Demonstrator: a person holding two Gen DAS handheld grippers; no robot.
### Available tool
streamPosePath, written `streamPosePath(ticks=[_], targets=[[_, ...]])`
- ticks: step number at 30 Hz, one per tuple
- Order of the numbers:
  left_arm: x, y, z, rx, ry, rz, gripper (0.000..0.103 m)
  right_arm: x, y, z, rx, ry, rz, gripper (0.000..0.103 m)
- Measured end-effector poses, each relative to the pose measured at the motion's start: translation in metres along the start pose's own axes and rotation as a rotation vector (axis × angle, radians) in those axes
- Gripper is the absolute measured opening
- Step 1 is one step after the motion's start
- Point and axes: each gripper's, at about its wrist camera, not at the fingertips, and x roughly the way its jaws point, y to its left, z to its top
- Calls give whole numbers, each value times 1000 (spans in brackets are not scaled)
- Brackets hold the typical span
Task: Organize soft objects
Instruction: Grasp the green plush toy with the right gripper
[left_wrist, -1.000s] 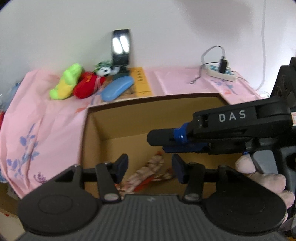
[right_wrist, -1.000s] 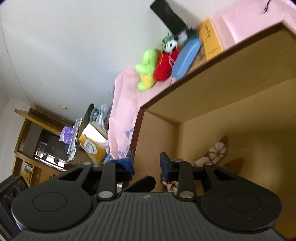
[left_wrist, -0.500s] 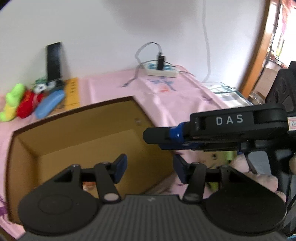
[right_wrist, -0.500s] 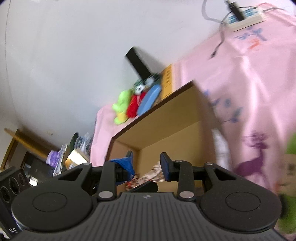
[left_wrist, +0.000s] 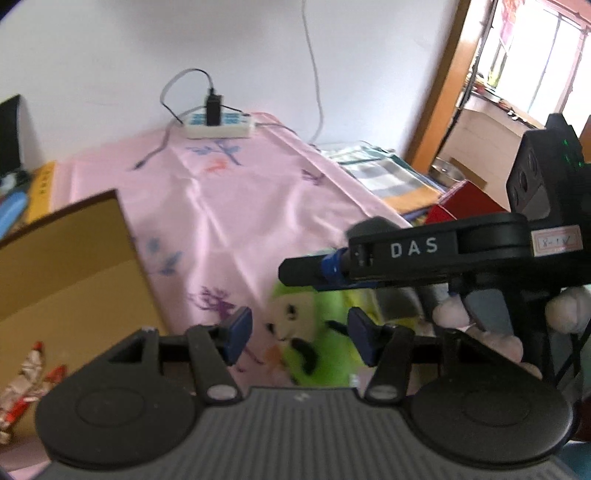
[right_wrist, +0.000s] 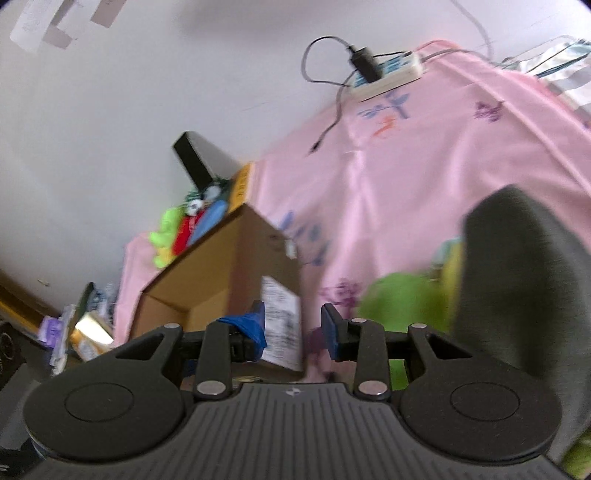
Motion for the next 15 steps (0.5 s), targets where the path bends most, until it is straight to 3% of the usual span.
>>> streamPosePath(ticks=[6, 15], targets=[[33, -1, -10, -55, 60, -44, 60, -1, -17, -3, -29, 41, -86, 18], [63, 1, -21, -115, 83, -60, 64, 7, -21, -10, -110, 103, -165, 17]])
